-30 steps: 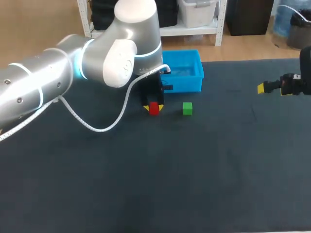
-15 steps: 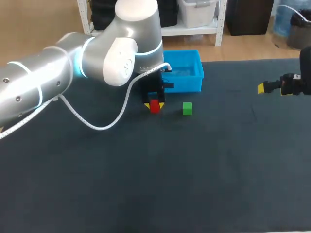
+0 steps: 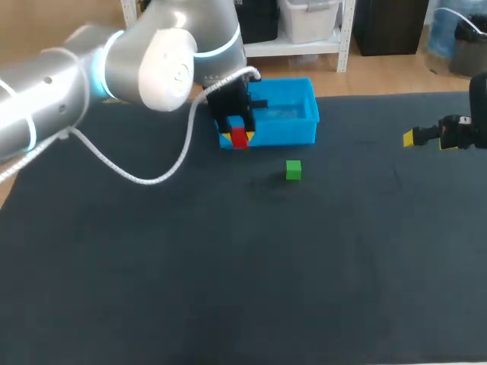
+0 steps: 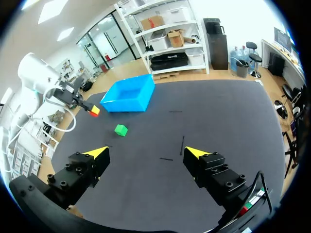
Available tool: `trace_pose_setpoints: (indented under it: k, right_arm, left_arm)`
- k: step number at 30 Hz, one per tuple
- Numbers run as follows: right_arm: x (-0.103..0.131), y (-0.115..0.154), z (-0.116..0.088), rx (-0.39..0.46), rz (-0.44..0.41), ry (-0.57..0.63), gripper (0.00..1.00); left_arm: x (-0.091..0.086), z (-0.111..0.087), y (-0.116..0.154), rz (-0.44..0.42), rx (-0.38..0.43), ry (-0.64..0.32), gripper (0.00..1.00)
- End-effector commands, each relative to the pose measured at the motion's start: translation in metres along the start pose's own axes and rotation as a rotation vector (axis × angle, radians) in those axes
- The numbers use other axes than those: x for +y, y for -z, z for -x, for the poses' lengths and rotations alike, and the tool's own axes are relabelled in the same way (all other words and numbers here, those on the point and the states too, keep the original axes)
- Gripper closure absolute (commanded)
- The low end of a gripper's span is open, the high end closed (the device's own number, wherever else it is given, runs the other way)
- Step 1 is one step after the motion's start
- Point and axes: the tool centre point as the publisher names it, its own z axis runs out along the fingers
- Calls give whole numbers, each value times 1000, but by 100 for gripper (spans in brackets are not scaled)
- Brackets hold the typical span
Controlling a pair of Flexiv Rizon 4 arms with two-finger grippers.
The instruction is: Use the left arm to pick the red cube and place it into the blue plastic box first, then use the right arm to grasp the green cube and put it into the same blue plastic box after the first action is fully finished.
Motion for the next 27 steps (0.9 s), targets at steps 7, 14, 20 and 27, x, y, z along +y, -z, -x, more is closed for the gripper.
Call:
trace_pose_setpoints:
  k: [7, 14, 20, 27]
  right_arm:
    - [0, 0, 0, 1, 2, 1, 0]
    - [0, 0, 0, 1, 2, 1, 0]
    - [0, 0, 0, 1, 2, 1, 0]
    - [0, 0, 0, 1, 2, 1, 0]
  left_arm:
    - [18, -9, 63, -54, -101, -33, 100]
    - [26, -16, 87, -29, -143, -55, 100]
    - [30, -20, 88, -35, -180, -64, 100]
    - [31, -17, 93, -36, -217, -84, 100]
